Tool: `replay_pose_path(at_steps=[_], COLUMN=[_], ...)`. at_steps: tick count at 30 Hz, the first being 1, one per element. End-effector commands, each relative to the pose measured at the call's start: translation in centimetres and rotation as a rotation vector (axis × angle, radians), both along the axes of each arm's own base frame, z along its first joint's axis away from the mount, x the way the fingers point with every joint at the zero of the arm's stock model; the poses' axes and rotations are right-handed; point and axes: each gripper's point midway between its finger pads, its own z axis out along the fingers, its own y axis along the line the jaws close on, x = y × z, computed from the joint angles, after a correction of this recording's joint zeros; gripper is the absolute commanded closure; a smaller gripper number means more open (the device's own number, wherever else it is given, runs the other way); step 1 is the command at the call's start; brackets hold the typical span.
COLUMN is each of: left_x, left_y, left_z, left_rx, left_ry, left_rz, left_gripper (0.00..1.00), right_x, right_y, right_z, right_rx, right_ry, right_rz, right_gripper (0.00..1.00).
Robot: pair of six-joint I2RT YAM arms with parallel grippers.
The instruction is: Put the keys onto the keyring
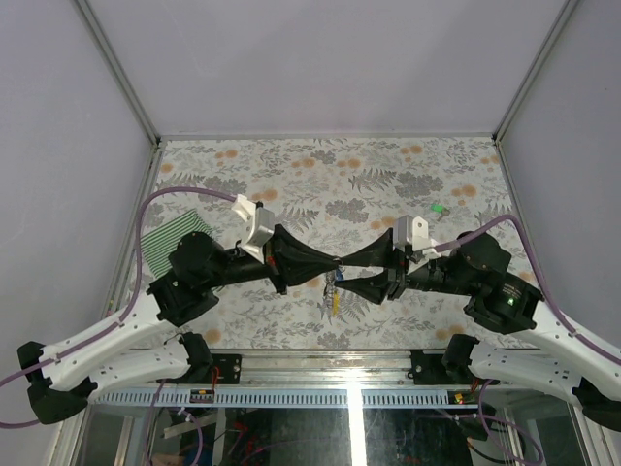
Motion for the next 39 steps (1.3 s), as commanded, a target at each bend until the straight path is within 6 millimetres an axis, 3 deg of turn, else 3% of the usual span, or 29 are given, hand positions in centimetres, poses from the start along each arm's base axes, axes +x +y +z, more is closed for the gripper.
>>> replay_pose_path(at_steps=[1,13,21,34,39], left_x=[-1.6,-3.1,-3.5,-3.5,-3.5], left_y=[1.1,1.7,2.0,1.9,1.9], left_z=[3.1,3.5,3.9,4.0,4.0], left_rx=[-0.102,-0.091,-0.097,-0.095,-0.093], left_ry=[-0.077,-0.105,-0.113,-0.117,-0.118], left_rz=[-0.046,-0.104,-0.114,-0.119,-0.121], left_gripper=[1.0,1.0,1.0,1.0,1.0], right_x=[-1.5,-2.5,-2.3,-2.5,-2.4], right_y=[0.4,-0.4,-0.4,0.7,0.8], right_z=[3.5,5.0,4.0,3.7,3.6], right_rx=[0.133,0.191,0.147,0.141,0.136], right_ry=[-0.079,-0.085,-0.061,-0.047,-0.046], right_rz=[0.089,0.111,0.105,0.147,0.146], right_gripper=[0.53,0.54,0.65,0.69,0.77])
